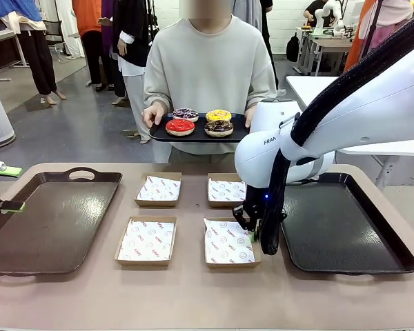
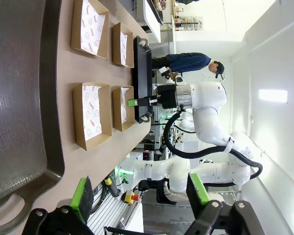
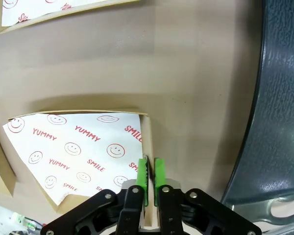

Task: Individually package the donuts and arrange them on the tray.
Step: Pick up one Paper togo box.

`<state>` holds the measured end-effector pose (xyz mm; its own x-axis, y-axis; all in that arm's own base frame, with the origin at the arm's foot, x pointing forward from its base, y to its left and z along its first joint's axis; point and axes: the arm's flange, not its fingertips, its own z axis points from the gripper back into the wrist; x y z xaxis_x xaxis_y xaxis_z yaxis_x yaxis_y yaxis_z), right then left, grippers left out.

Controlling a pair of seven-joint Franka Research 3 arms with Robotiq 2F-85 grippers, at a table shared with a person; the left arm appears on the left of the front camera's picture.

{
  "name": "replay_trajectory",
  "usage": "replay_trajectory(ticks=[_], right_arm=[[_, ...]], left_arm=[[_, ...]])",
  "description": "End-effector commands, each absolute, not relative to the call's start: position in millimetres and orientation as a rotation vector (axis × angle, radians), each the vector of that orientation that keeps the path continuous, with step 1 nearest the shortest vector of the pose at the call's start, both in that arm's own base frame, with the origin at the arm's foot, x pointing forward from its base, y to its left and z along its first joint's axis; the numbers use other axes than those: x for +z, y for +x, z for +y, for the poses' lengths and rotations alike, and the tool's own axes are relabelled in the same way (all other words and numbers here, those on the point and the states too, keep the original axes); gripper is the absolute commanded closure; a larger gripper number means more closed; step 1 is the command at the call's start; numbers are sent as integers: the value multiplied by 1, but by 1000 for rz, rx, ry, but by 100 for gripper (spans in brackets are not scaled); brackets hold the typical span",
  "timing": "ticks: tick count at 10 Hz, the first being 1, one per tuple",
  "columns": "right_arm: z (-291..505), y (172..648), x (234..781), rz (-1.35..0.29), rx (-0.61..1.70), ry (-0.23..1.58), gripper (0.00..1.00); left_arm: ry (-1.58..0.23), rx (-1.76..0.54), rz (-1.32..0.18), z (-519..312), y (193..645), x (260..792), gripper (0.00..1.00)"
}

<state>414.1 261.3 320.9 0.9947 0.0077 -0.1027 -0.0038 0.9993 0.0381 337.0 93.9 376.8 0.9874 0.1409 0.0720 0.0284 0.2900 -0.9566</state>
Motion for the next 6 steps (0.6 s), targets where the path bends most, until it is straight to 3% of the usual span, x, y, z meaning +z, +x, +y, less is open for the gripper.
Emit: replay_trajectory(ticks=[1, 4, 6], right_arm=[[259, 417, 322, 97, 12, 67, 100], [262, 402, 344, 143, 7, 67, 100], [269, 375, 422, 118, 85, 8, 100]], left_arm=[[-1291, 77, -163, 94, 337, 379, 0], [-1291, 77, -163, 94, 337, 379, 0], [-1291, 77, -163, 94, 337, 379, 0]])
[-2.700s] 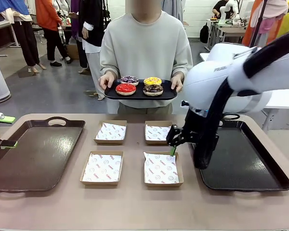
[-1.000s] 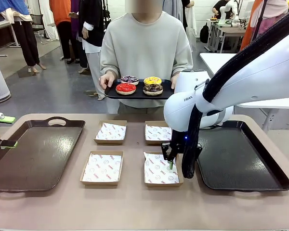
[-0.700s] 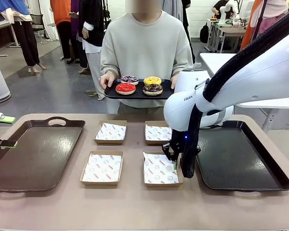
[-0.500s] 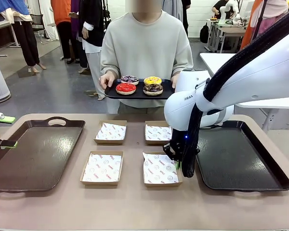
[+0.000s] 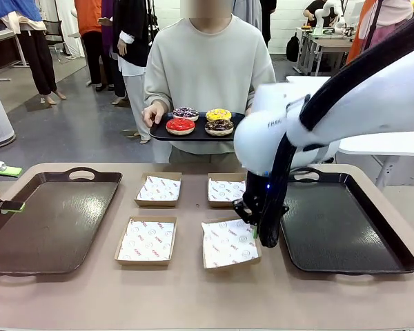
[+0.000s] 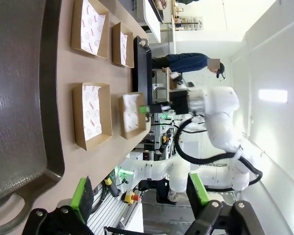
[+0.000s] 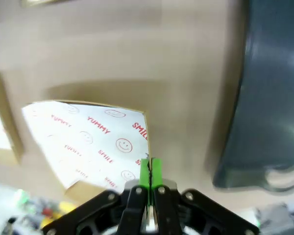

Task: Individually package the donuts and arrange them on the tray.
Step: Pick up one Paper togo box.

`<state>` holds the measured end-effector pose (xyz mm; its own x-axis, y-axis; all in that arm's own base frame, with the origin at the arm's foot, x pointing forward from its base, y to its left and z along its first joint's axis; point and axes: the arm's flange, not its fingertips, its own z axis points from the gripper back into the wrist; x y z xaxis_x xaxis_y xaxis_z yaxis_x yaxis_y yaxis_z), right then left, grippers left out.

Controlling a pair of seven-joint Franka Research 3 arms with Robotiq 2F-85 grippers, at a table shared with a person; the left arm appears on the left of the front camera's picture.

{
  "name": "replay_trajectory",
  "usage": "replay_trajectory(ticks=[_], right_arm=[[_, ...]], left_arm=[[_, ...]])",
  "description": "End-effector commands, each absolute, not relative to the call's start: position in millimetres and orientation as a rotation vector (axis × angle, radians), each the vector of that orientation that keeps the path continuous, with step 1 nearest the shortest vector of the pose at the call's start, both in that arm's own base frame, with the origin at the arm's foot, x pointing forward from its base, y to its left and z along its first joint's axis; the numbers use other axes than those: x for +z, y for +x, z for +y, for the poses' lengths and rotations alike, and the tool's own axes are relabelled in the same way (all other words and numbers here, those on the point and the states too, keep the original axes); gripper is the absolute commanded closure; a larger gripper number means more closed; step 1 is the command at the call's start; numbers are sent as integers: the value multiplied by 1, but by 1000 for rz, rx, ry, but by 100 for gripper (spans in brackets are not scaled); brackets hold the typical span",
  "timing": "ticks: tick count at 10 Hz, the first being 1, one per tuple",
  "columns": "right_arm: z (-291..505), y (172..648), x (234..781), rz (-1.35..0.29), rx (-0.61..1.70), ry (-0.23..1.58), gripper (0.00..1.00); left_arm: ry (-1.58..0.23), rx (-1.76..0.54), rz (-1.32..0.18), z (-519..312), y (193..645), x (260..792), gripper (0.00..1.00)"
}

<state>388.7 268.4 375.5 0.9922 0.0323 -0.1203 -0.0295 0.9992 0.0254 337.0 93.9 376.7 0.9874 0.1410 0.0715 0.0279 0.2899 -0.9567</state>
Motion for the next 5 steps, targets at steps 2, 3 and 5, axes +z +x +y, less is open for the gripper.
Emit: replay_trajectory(ticks=[2, 3, 5], right_arm=[[271, 374, 485, 130, 110, -57, 100], [271, 385, 508, 144, 115, -72, 100], [272, 421, 550, 139, 117, -62, 100]], left_arm=[[-1291, 77, -163, 94, 337, 379, 0], [-1291, 77, -163, 94, 337, 379, 0], [-1291, 77, -163, 94, 337, 379, 0]])
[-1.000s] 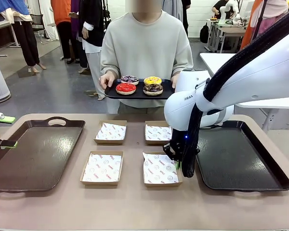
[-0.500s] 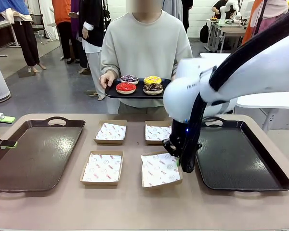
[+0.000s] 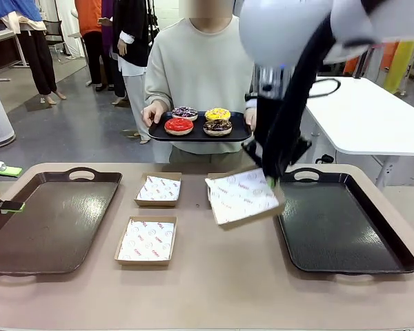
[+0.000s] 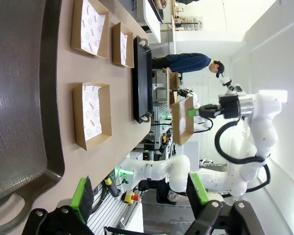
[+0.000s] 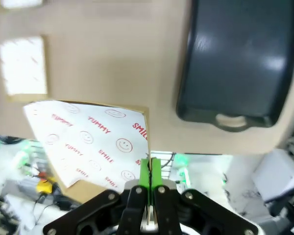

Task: Individually package the donuts and arrange them on the tray.
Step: Pick up one Paper togo box.

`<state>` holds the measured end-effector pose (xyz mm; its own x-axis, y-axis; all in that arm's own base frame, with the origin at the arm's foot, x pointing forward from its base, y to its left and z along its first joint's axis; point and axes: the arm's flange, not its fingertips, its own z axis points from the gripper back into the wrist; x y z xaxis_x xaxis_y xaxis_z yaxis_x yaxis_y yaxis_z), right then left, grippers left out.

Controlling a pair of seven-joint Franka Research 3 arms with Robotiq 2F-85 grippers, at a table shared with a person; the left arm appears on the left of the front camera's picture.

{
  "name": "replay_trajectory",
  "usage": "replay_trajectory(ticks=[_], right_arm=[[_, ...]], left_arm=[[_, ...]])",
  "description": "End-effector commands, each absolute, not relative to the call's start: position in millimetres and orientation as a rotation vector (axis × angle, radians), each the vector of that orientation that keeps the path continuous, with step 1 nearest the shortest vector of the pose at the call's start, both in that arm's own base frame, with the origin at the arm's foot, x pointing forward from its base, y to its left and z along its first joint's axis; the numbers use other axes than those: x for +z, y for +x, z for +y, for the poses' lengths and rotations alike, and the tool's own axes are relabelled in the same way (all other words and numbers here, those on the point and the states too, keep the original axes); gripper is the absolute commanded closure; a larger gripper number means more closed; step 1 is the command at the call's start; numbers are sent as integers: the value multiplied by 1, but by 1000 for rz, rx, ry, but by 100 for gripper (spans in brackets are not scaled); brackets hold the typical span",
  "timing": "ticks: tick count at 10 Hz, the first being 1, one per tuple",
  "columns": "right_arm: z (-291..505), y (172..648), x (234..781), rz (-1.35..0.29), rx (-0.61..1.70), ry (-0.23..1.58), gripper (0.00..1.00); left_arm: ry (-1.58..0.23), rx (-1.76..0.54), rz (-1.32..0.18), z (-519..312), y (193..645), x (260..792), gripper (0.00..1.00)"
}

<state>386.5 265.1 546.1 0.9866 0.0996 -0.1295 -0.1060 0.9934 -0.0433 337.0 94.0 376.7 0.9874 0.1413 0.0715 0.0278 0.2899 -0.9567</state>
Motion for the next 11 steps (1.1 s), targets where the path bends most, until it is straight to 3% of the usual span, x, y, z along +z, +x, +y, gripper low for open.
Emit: replay_trajectory(ticks=[1, 4, 7, 11], right_arm=[[273, 440, 564, 111, 112, -43, 100], [269, 506, 581, 49, 62, -24, 100], [245, 564, 560, 4, -52, 16, 100], [232, 586, 541, 13, -83, 45, 100]], left_arm=[[-1291, 77, -163, 94, 337, 379, 0], [-1291, 77, -163, 94, 337, 379, 0], [-1291, 77, -163, 94, 337, 379, 0], [-1291, 77, -163, 94, 337, 379, 0]])
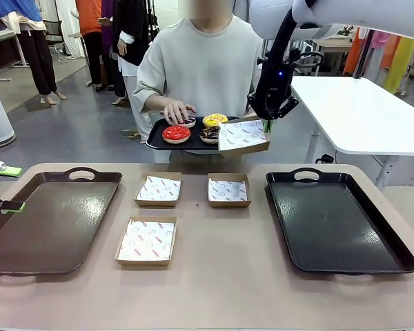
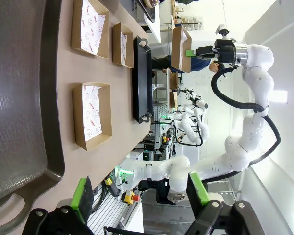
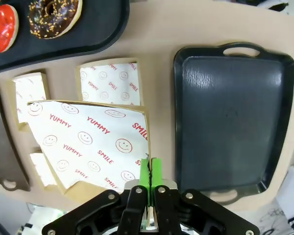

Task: Individually package the donuts and arrange them on the tray.
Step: Pick up one Paper togo box, then place the picked Paper togo box on the Handle tray while simultaneously picking up another Paper togo box from the table with the other hand.

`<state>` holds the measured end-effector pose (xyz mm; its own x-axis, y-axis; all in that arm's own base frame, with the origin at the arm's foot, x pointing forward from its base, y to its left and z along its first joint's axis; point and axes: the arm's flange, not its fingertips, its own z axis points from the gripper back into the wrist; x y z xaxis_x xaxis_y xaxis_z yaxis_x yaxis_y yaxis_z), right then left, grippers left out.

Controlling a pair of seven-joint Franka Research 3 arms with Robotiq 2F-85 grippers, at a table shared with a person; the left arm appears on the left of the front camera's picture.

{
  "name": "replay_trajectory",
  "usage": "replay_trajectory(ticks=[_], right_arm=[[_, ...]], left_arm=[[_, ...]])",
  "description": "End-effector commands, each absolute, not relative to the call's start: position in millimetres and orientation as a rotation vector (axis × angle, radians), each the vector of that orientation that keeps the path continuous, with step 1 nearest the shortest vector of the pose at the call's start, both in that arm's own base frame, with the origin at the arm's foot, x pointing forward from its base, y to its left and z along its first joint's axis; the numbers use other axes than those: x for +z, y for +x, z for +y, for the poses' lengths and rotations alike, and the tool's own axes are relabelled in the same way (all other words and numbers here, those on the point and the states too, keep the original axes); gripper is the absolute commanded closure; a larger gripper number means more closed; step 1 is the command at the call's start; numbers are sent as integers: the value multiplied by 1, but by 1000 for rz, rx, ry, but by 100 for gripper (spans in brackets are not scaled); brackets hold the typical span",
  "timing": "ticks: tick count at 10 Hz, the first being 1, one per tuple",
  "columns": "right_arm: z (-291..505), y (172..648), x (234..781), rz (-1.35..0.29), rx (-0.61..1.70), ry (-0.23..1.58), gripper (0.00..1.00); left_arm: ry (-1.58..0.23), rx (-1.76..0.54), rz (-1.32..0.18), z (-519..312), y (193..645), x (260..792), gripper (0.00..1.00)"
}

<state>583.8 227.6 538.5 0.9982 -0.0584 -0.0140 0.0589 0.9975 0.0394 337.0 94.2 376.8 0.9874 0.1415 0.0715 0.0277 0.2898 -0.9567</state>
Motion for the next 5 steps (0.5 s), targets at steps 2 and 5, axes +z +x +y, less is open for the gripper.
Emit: replay_trajectory(ticks=[2, 5], right_arm=[[228, 582, 542, 9, -55, 40, 100], [228, 582, 542, 9, -55, 40, 100]], left_arm=[[-1291, 77, -163, 94, 337, 379, 0], [-1291, 77, -163, 94, 337, 379, 0]])
